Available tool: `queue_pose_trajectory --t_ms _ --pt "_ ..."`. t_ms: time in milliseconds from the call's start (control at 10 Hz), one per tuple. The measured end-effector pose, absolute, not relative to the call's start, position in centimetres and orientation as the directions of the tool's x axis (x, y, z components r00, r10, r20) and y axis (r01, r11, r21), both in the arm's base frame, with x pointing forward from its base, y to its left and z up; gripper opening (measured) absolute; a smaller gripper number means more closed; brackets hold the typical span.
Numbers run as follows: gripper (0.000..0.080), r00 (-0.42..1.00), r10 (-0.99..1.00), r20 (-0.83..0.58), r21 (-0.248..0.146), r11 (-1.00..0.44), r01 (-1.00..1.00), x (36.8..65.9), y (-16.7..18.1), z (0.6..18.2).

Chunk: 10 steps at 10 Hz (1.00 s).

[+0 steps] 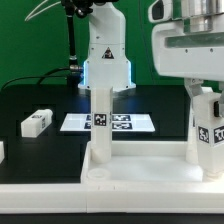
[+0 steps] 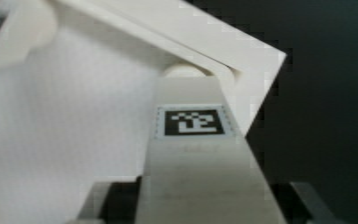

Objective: Assemble desk

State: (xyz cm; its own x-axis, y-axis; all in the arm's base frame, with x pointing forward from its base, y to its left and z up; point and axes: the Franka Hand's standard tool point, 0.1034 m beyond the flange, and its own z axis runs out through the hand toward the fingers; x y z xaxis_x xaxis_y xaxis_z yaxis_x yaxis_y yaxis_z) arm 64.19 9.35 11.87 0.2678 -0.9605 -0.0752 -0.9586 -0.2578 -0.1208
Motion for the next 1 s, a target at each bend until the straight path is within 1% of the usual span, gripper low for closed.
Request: queue_pose_trajectory --t_ms 100,200,400,600,800,900,1000 --pt "0.0288 0.097 -0.99 -0.099 -0.12 -0.085 -0.989 64.1 9.4 11.8" --pt "0.0288 -0.044 -0.992 -0.118 -0.142 0.06 -0.988 63.8 9.7 11.8" --pt "0.0289 -0.254 -0.954 -0.158 -0.177 0.28 -0.944 63.6 10.8 11.7" --pt "0.0291 -0.276 -0.947 -0.166 -0.175 0.304 -0.936 63.8 11.7 11.7" --pt "0.0291 -0.265 -0.95 -0.164 -0.175 0.292 -0.94 63.8 11.7 11.7" --pt "0.0366 -0.241 -0.957 -0.16 -0.179 0.268 -0.947 63.8 11.8 11.7" --pt "0.0366 -0.194 -0.97 -0.148 -0.179 0.22 -0.959 63.7 11.7 11.6"
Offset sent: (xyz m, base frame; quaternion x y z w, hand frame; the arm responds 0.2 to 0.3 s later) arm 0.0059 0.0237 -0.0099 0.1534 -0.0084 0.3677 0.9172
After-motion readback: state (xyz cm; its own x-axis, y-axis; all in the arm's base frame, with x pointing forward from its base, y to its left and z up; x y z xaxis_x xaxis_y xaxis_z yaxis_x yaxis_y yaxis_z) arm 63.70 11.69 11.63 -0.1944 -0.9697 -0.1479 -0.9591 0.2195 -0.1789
